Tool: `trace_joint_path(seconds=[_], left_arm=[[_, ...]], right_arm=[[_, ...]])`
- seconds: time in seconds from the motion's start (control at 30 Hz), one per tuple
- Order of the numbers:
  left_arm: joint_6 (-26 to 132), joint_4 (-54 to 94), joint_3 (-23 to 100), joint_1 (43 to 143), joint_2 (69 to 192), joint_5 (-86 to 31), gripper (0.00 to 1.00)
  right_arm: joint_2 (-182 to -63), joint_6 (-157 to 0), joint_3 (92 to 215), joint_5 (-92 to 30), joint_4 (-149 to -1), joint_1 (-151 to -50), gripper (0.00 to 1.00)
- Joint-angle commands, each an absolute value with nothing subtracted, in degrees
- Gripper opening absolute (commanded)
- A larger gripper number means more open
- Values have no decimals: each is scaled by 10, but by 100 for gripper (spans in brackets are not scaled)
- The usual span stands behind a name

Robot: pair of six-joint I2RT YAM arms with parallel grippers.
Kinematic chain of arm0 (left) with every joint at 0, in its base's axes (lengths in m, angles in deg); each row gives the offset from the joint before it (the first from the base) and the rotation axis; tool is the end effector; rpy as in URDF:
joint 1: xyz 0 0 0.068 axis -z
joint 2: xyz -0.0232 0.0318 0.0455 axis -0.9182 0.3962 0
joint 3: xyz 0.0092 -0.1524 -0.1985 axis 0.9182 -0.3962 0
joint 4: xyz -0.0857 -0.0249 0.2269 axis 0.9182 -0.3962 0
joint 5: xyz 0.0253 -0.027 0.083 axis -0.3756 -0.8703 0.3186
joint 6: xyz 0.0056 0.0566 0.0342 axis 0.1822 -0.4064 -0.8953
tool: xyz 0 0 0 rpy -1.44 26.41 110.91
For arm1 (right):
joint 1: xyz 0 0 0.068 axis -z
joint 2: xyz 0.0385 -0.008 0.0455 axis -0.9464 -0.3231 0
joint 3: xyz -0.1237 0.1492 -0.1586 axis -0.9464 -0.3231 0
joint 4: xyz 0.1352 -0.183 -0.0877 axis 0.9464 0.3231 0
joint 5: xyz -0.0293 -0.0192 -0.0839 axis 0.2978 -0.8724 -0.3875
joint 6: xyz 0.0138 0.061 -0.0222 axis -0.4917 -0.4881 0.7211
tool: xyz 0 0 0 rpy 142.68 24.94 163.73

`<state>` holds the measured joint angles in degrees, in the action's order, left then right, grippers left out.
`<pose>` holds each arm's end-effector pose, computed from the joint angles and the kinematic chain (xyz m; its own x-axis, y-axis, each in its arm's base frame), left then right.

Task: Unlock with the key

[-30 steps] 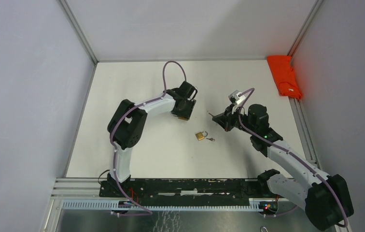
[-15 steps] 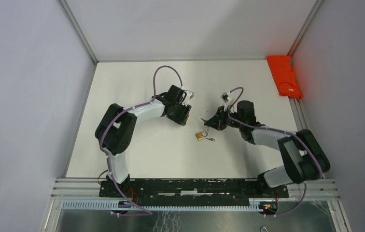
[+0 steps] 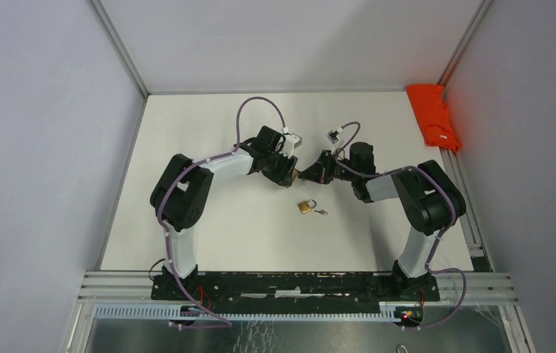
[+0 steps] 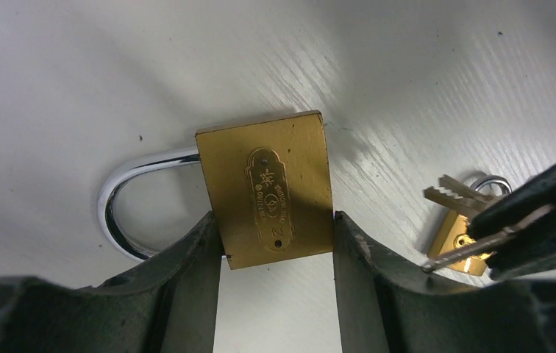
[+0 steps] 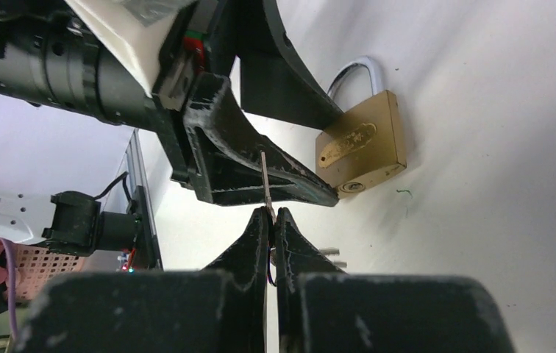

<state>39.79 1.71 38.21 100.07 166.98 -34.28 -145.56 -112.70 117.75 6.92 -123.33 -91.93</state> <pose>0.3188 -0.2267 0.1368 -0.6701 0.4750 -0.5704 0.6738 0.7116 -0.1991 0.3013 0.1543 0.1351 -0.7920 0.1938 -0.5789 -0.4829 0.3812 0.7884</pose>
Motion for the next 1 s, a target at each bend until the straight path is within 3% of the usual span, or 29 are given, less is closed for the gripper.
trace_joint_path(seconds=[0.0, 0.17, 0.97], left_arm=[[378, 31, 394, 984, 1694, -378, 2], [377, 34, 396, 980, 1697, -387, 2], [390, 47, 386, 977, 1679, -421, 2]], right_arm=[[-1468, -1098, 1200, 57, -1206, -920, 0], [-1476, -1054, 1205, 22, -1123, -920, 0], [-1553, -1126, 1240, 52, -1192, -926, 0]])
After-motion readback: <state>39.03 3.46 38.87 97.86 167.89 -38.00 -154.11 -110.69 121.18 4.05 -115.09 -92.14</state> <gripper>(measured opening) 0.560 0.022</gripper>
